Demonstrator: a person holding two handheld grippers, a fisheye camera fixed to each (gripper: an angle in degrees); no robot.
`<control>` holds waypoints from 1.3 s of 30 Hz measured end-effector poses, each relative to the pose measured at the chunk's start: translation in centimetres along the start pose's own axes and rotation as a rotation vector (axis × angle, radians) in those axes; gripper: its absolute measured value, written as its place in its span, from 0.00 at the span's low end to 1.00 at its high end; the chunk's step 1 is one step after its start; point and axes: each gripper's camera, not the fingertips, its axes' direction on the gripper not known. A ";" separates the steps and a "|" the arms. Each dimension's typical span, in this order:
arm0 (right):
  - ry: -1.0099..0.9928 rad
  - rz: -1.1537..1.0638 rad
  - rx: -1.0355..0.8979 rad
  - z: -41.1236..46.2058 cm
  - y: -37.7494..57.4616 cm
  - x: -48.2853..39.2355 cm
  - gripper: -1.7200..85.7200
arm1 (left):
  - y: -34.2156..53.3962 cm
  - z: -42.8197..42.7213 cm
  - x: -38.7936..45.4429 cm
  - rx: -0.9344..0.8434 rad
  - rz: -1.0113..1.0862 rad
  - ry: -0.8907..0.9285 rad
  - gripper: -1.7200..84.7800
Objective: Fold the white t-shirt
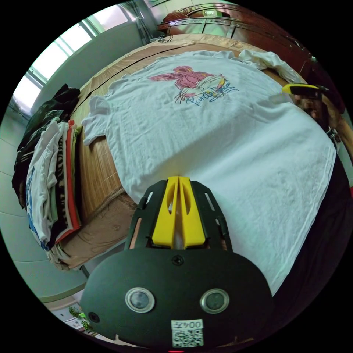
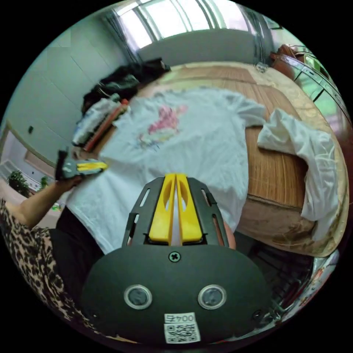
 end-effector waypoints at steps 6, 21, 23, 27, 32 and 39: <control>-0.336 0.065 0.343 -2.9 3.7 1.8 0.22 | 1.3 0.5 -2.4 0.016 -0.024 0.044 0.04; -0.531 0.305 0.420 5.5 7.2 7.8 0.25 | 2.8 -0.4 -24.8 0.200 -0.677 0.350 0.15; -0.536 0.317 0.418 5.9 7.4 8.4 0.23 | 2.7 1.3 -27.5 0.190 -0.781 0.397 0.15; -0.538 0.329 0.386 6.8 7.4 9.6 0.23 | 2.6 4.7 -30.5 0.186 -0.952 0.457 0.16; -0.520 0.332 0.370 7.5 7.2 10.4 0.21 | 2.5 6.5 -30.8 0.245 -1.062 0.401 0.13; -0.506 0.346 0.343 8.4 6.7 11.2 0.19 | 1.0 7.4 -30.0 0.285 -1.086 0.434 0.07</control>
